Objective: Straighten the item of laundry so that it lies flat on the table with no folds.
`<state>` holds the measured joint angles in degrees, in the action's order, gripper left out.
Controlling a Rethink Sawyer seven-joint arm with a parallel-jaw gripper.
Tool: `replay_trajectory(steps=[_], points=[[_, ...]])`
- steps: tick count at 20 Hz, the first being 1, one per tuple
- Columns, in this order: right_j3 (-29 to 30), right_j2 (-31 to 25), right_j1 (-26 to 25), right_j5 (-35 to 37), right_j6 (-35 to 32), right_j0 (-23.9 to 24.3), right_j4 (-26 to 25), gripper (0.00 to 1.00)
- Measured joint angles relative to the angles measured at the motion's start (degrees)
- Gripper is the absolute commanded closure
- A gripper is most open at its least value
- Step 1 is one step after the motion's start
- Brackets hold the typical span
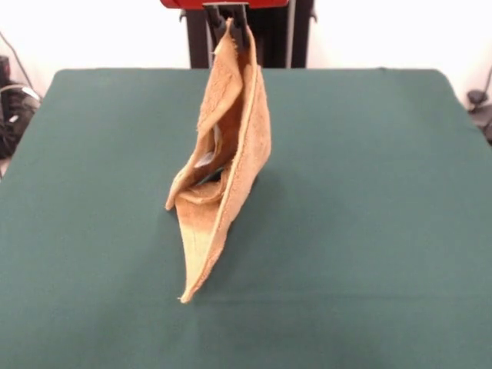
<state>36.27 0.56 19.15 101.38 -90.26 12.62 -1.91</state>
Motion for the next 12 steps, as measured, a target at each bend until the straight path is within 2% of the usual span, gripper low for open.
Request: replay_trajectory(steps=[4,7,12], points=[[1.0,0.0,0.8,0.0,0.0,0.0,0.0,1.0],[4.2,0.0,2.8,-0.2,0.0,0.0,0.1,1.0],[12.8,0.0,8.0,-4.3,0.0,0.0,0.2,1.0]])
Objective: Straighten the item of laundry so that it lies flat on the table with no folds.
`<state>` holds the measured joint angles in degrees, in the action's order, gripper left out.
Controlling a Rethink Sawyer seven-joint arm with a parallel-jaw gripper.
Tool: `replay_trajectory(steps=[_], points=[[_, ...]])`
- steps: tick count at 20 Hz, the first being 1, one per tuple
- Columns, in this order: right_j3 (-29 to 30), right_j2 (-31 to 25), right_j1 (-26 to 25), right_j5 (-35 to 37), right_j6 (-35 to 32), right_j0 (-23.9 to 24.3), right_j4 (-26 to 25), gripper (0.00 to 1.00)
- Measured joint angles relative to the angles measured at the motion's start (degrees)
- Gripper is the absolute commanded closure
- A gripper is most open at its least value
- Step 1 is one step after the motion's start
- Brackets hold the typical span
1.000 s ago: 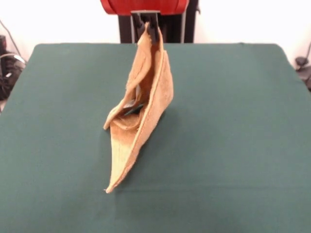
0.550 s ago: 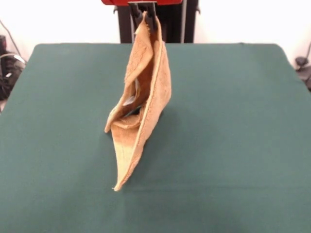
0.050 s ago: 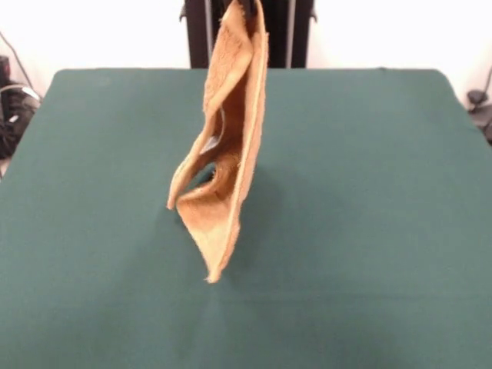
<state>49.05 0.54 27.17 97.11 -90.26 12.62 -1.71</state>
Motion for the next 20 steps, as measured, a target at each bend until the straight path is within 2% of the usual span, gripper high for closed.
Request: replay_trajectory(steps=[10,20], points=[[16.2,0.0,10.8,-10.8,0.0,0.0,0.0,1.0],[24.6,0.0,17.0,-16.4,0.0,-0.1,-0.1,1.0]])
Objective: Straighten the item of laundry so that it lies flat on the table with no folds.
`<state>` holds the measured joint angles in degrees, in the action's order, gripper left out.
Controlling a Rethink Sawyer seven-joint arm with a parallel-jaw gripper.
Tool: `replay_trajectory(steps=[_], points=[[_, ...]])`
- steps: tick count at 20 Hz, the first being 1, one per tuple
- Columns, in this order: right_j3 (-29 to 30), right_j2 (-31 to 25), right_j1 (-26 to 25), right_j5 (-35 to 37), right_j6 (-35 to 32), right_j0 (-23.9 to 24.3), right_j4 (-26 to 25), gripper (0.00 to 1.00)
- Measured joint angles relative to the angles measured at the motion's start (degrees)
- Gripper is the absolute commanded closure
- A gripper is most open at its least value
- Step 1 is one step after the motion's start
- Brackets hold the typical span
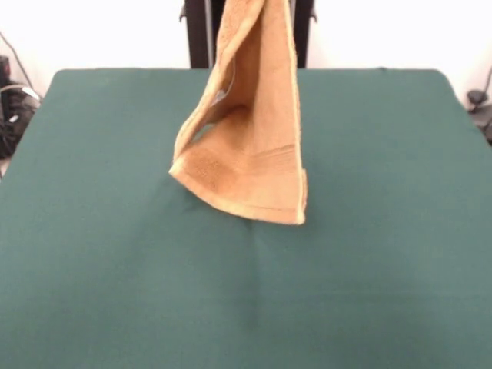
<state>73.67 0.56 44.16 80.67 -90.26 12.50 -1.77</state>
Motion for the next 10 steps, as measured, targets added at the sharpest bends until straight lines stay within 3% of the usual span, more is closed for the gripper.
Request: replay_trajectory(steps=[10], points=[[1.7,-0.1,1.0,-2.1,0.0,0.2,-0.5,1.0]])
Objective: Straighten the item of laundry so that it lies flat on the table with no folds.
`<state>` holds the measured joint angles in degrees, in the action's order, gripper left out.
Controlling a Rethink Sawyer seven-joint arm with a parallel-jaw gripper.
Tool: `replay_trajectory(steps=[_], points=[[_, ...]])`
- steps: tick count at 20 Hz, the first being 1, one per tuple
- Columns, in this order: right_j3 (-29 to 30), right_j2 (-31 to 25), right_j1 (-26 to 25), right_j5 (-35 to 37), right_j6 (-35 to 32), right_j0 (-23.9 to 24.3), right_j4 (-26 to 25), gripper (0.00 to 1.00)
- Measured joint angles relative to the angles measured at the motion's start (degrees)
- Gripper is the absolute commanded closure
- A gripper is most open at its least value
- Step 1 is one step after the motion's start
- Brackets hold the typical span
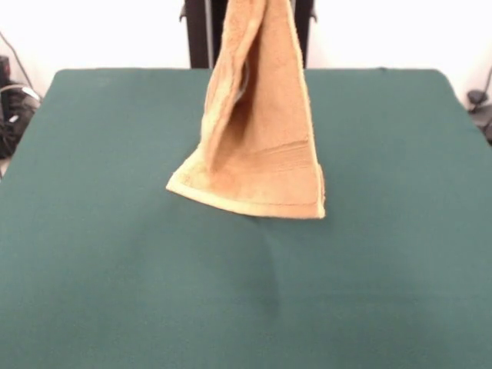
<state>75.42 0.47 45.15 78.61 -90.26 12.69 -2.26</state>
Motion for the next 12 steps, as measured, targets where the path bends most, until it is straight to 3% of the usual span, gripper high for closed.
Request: replay_trajectory(steps=[7,12], points=[[-1.2,-0.3,-2.0,0.0,0.0,0.5,-0.3,1.0],[-6.1,-0.7,-5.2,2.0,0.0,0.8,-0.5,1.0]])
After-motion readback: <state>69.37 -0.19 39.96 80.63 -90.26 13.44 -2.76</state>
